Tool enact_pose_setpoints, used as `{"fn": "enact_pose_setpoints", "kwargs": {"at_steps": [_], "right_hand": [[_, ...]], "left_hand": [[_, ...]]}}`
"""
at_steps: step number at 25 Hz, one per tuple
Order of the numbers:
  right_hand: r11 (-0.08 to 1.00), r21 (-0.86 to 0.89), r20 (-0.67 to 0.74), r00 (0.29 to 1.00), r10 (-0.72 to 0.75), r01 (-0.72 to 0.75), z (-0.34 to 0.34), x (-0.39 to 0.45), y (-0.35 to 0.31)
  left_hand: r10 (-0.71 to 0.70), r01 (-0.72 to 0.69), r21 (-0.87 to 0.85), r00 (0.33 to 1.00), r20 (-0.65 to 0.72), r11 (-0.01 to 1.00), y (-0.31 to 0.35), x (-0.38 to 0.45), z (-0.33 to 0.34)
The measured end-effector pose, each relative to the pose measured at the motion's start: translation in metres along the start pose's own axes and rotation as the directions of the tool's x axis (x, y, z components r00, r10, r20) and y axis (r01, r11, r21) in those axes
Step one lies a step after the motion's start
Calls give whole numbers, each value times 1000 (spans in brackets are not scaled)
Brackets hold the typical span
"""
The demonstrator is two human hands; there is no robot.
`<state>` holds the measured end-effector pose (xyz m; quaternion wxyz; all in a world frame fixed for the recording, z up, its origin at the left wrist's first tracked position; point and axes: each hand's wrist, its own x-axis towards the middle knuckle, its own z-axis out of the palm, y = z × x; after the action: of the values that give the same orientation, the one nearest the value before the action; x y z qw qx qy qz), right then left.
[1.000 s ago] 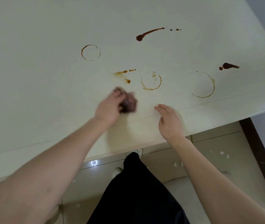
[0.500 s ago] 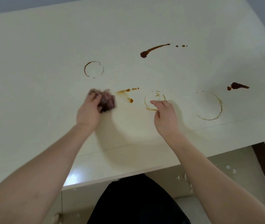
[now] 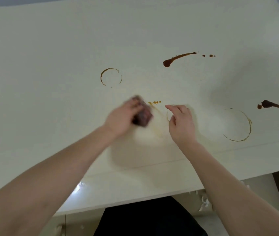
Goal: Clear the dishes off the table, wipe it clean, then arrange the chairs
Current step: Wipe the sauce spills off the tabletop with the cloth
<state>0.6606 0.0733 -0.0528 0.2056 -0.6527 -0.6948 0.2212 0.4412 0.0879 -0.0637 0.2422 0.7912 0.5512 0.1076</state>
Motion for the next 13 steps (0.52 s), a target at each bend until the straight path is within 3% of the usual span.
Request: {"fn": "enact_pose_setpoints", "kwargs": {"at_steps": [2, 4, 6, 8, 10, 11, 13], "right_hand": [[1000, 8, -13, 1000, 26, -26, 4, 6, -8], [997, 9, -17, 997, 73, -73, 9, 12, -14], [996, 13, -9, 996, 88, -88, 16, 18, -24], [998, 28, 32, 998, 61, -61, 26, 27, -40], [999, 43, 66, 998, 6, -9, 37, 40, -59], [999, 49, 69, 997, -18, 15, 40, 45, -67], [998, 45, 76, 997, -35, 31, 44, 55, -75]], "left_hand": [[-277, 283, 42, 954, -115, 958, -55, 24, -33], [-426, 442, 66, 889, -170, 895, -85, 35, -45], [-409, 419, 27, 897, -168, 908, -73, 35, -37], [-241, 242, 11, 968, -73, 970, -42, 18, -22], [-70, 68, 65, 997, 29, 996, -36, -2, -17], [-64, 62, 74, 998, 25, 995, -51, -2, -22], [-239, 243, 48, 968, -82, 969, -101, 15, -43]]}}
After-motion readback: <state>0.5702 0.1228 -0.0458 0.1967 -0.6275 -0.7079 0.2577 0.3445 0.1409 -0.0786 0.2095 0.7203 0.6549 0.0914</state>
